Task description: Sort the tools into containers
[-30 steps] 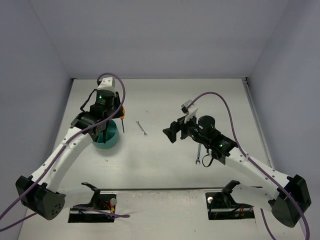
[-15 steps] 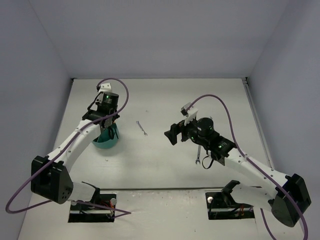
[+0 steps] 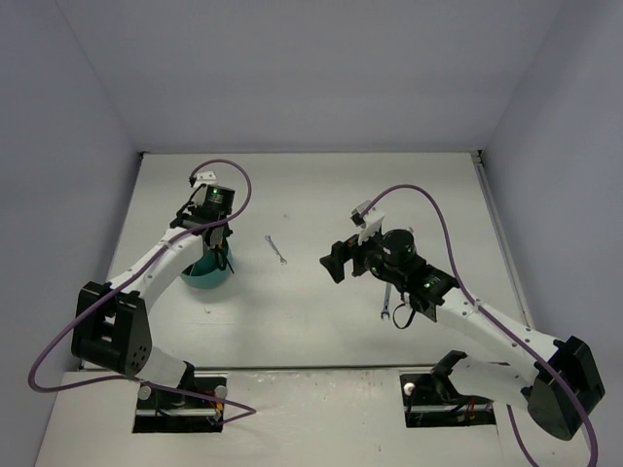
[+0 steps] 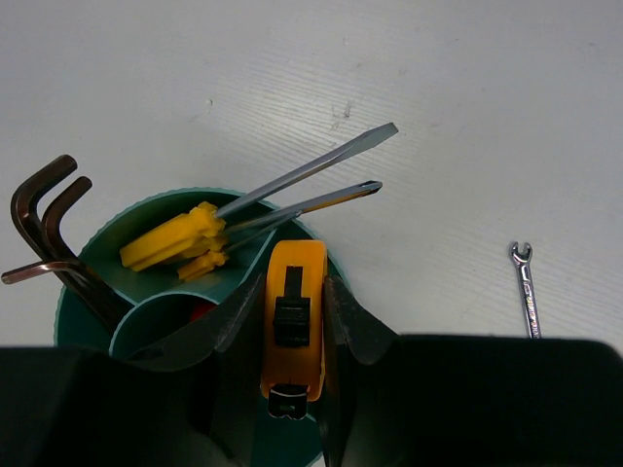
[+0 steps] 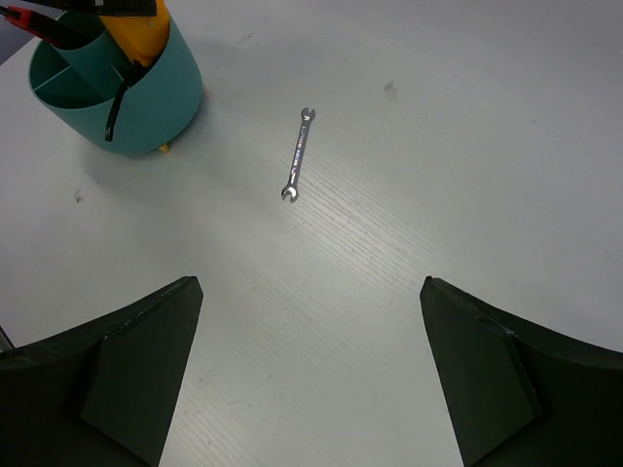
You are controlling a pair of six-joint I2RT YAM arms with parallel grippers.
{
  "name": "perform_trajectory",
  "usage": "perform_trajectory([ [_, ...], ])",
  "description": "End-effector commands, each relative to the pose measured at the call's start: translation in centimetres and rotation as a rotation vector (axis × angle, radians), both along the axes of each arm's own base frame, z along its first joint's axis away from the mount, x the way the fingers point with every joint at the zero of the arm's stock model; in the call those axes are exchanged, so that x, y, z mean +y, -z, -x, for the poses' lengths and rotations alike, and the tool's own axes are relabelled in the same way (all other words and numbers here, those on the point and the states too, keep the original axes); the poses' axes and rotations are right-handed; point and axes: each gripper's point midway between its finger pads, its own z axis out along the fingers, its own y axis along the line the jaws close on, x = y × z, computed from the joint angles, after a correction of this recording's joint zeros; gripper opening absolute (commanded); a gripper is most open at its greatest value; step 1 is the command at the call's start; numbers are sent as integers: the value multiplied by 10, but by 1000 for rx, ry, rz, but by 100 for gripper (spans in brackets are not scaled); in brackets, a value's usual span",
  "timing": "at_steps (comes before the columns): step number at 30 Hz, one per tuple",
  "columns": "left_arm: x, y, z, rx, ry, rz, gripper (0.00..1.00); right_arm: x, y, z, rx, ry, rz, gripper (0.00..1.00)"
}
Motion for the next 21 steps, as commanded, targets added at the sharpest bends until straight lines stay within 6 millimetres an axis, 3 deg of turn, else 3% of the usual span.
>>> perform_trajectory([
  [1, 2, -6, -4, -43, -52, 36, 0, 5, -19, -10, -57, 18, -43, 93],
  [6, 0, 1, 0, -23, -53, 53, 0, 4, -17, -10, -53, 21, -41, 93],
  [15, 3, -13, 5, -32, -62, 55, 40, 4, -13, -14, -41, 38, -32, 93],
  [21, -2, -28, 6, -62, -39, 83, 58, 0, -7, -19, -17, 83, -22, 93],
])
